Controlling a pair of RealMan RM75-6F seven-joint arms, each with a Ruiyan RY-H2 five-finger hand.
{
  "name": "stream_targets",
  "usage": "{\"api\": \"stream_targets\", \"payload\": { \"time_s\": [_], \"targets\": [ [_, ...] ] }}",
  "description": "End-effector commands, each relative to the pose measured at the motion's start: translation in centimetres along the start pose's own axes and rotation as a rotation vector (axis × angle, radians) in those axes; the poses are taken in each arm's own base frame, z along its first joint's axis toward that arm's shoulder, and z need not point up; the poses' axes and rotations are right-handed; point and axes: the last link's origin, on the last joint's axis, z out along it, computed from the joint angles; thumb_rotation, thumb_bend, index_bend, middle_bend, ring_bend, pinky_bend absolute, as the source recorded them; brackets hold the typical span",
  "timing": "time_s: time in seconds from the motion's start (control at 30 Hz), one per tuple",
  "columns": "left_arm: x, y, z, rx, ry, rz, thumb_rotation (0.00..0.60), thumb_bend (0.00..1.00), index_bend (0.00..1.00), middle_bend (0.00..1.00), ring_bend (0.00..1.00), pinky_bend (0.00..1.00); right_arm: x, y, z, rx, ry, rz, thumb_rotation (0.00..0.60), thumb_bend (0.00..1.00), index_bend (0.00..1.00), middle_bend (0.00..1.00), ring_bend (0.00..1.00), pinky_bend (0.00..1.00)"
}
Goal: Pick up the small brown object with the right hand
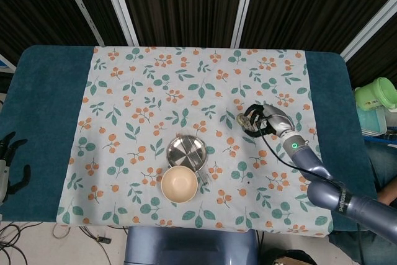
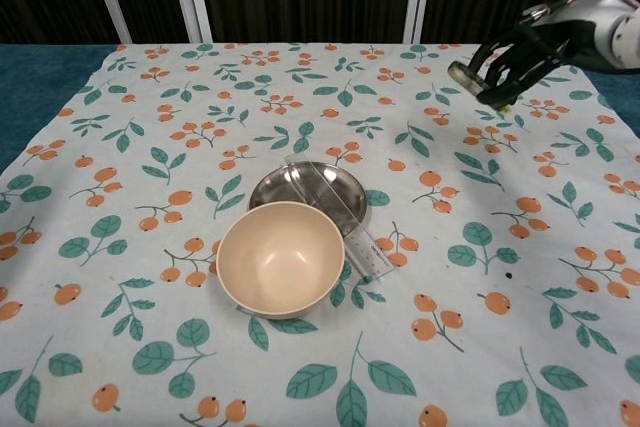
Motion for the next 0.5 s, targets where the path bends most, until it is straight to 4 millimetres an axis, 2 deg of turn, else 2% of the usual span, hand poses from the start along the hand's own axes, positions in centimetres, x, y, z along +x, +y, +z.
{"api": "stream_targets", "payload": {
  "time_s": [0.03, 0.5],
  "targets": [
    [0.0, 0.1, -0.1, -0.003, 0.002, 0.001, 0.6, 0.5, 0.17, 0.04, 0.05, 0.0, 2.1, -0.3, -2.3, 0.047, 0.019, 0.096, 0.6, 0.45, 0.52, 0.59, 0.57, 0.34],
    [0.0, 0.1, -0.1, -0.003, 0.005, 0.003, 0.6, 0.5, 0.17, 0.04, 0.05, 0.0, 8.2, -0.8, -5.8, 0.183, 0.162, 0.28, 0.6, 0.45, 0.52, 0.59, 0.57, 0.34]
  ]
}}
